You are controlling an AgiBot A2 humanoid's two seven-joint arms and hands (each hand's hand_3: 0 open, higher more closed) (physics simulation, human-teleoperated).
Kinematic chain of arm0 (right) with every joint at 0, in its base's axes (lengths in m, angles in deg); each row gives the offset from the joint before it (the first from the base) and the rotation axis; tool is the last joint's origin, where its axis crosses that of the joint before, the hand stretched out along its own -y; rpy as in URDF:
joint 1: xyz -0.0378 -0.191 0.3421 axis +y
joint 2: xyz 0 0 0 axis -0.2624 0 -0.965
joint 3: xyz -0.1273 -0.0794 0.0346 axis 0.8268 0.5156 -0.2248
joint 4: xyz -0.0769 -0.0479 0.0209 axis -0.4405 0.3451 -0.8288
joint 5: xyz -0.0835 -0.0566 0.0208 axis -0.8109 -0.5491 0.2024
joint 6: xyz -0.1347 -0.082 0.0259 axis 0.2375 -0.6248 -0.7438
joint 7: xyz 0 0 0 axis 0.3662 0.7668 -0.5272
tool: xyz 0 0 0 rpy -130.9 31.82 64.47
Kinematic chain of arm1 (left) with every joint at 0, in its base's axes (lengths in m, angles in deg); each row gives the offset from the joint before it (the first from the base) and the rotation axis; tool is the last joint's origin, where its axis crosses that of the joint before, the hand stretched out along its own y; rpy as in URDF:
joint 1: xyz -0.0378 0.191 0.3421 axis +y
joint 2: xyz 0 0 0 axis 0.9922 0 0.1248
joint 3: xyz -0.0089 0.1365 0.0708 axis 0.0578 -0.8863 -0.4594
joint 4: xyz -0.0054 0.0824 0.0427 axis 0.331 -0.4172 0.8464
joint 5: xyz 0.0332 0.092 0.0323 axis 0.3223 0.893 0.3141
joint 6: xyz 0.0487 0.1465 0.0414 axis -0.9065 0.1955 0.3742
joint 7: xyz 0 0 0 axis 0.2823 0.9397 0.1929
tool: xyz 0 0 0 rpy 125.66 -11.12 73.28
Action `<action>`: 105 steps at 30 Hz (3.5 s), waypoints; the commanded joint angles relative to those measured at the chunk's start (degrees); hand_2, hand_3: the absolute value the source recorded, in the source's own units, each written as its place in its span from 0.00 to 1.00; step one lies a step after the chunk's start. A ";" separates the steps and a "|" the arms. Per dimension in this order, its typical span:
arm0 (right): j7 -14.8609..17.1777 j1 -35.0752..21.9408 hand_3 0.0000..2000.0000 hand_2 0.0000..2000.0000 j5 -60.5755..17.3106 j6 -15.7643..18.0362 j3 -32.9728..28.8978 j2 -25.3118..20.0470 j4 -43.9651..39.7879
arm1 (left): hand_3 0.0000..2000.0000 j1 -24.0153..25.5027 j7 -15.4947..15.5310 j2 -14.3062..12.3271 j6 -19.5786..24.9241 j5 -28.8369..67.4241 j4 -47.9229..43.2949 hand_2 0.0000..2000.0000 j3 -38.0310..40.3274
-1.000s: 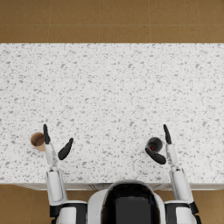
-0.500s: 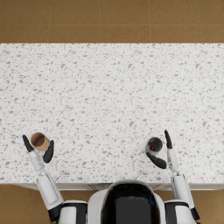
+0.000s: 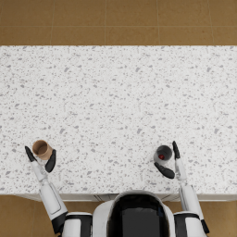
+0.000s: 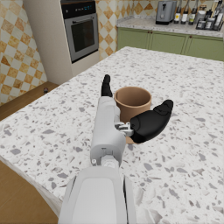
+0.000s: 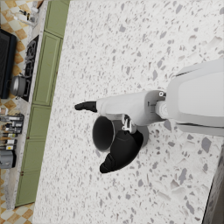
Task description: Pick up two cups and pour the berry on the right into the cup on the left
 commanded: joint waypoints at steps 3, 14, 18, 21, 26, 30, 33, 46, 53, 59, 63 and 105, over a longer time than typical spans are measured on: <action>0.00 -3.12 0.00 0.00 0.00 0.00 2.85 -1.47 -5.44 | 0.00 -1.24 0.00 0.34 0.00 0.00 3.38 0.00 -1.85; -0.02 -7.16 0.00 0.00 0.01 -0.21 5.03 -4.13 -12.13 | 0.00 -4.06 0.02 0.54 -0.64 0.02 10.78 0.00 -4.60; -0.01 -6.67 0.00 0.00 0.01 -0.17 4.50 -4.36 -12.12 | 0.00 -6.12 0.13 1.11 -0.64 0.02 12.41 0.00 -5.07; -0.01 -6.52 0.00 0.00 0.01 -0.18 5.18 -4.60 -12.38 | 0.00 -8.35 0.20 1.81 -0.27 0.01 15.87 0.00 -5.04; -0.01 -6.46 0.00 0.00 0.01 -0.16 4.93 -5.08 -11.43 | 0.00 -10.54 0.31 2.40 0.38 -0.02 18.42 0.00 -5.73; 0.01 -6.38 0.49 1.00 0.01 1.03 5.59 -5.46 -11.58 | 0.64 -10.15 0.38 2.30 0.44 0.03 17.52 1.00 -5.70; -0.24 -6.26 0.64 1.00 0.00 1.79 6.14 -5.74 -11.07 | 0.64 -9.89 0.40 2.05 0.09 0.02 16.17 1.00 -6.69; -0.13 -11.57 0.64 1.00 0.00 5.32 5.68 -9.46 -1.88 | 0.64 -1.01 0.15 -3.02 1.85 0.01 -12.81 1.00 -20.70; -0.36 -18.55 0.64 1.00 -10.82 5.24 6.22 -13.76 0.44 | 0.64 -4.30 0.15 -4.35 2.12 7.21 -15.57 1.00 -37.69; -0.48 -25.44 0.64 1.00 -21.71 5.29 6.81 -17.60 0.28 | 0.64 -8.12 0.16 -7.11 2.22 16.70 -15.37 1.00 -44.59; -0.51 -29.06 0.64 1.00 -28.99 5.47 6.03 -19.52 1.57 | 0.64 -8.95 0.16 -7.96 2.25 18.44 -14.75 1.00 -47.54; -0.80 -41.22 0.64 1.00 -106.07 6.50 19.31 -23.26 -0.16 | 0.64 -22.20 0.02 -10.61 1.69 19.06 -0.51 1.00 -51.65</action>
